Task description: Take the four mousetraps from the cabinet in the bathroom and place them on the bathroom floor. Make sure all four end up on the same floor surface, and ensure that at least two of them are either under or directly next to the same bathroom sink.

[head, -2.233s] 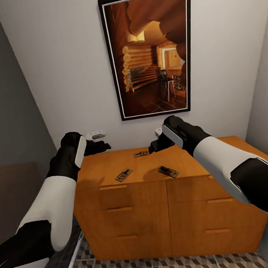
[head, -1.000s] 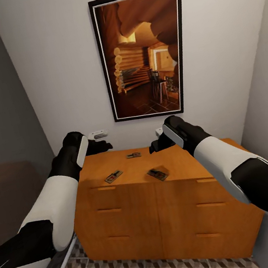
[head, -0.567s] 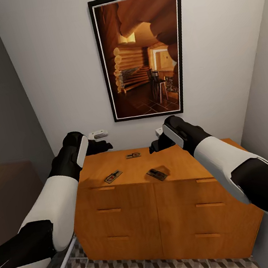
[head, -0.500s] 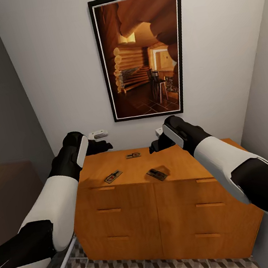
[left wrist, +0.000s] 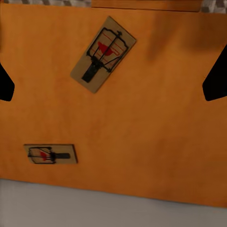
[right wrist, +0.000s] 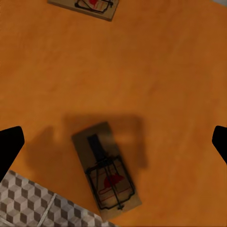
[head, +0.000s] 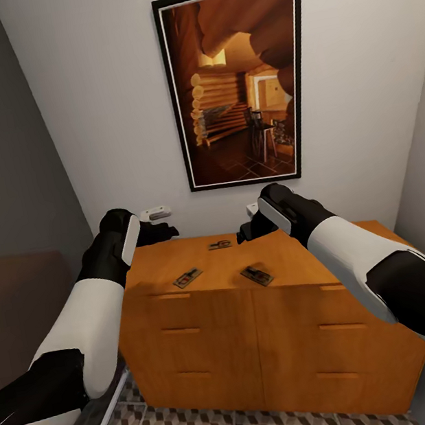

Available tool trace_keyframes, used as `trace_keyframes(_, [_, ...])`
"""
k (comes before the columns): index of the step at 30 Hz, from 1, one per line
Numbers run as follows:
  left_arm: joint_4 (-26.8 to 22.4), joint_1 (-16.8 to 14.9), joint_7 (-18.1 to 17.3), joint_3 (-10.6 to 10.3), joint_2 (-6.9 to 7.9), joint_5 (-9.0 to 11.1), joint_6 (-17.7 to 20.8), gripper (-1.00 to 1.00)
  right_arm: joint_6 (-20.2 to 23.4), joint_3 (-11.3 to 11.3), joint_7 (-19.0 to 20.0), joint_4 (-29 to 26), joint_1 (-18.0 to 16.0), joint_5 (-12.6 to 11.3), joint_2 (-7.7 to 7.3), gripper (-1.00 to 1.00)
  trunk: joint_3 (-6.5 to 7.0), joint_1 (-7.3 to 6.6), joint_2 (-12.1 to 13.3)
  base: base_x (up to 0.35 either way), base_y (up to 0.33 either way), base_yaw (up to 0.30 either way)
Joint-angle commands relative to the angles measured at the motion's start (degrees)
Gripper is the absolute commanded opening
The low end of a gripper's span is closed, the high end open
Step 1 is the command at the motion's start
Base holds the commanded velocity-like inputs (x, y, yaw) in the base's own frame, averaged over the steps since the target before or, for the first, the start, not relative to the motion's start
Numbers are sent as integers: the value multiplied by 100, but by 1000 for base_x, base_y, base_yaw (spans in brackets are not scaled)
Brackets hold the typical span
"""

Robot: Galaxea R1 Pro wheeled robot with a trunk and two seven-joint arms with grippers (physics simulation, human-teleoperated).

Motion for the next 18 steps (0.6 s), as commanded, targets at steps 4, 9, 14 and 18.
trace_keyframes(4, [-3,-5,13,4,-1,29,22,100,17,29,-2,-2,-6,-16,-4,100,-7,0,-4,0,0,40])
trace_keyframes(9, [-3,-4,13,4,-1,29,22,100,17,29,-2,-1,-6,-13,-4,100,-7,0,-4,0,0,15])
trace_keyframes(14, [-3,-5,13,4,-1,29,22,100,17,29,-2,-1,-6,-10,-4,100,-7,0,-4,-19,-16,4])
trace_keyframes(18, [-3,-5,13,3,-15,29,22,100,17,29,-2,-1,-6,-9,-4,100,-7,0,-4,-127,-106,1])
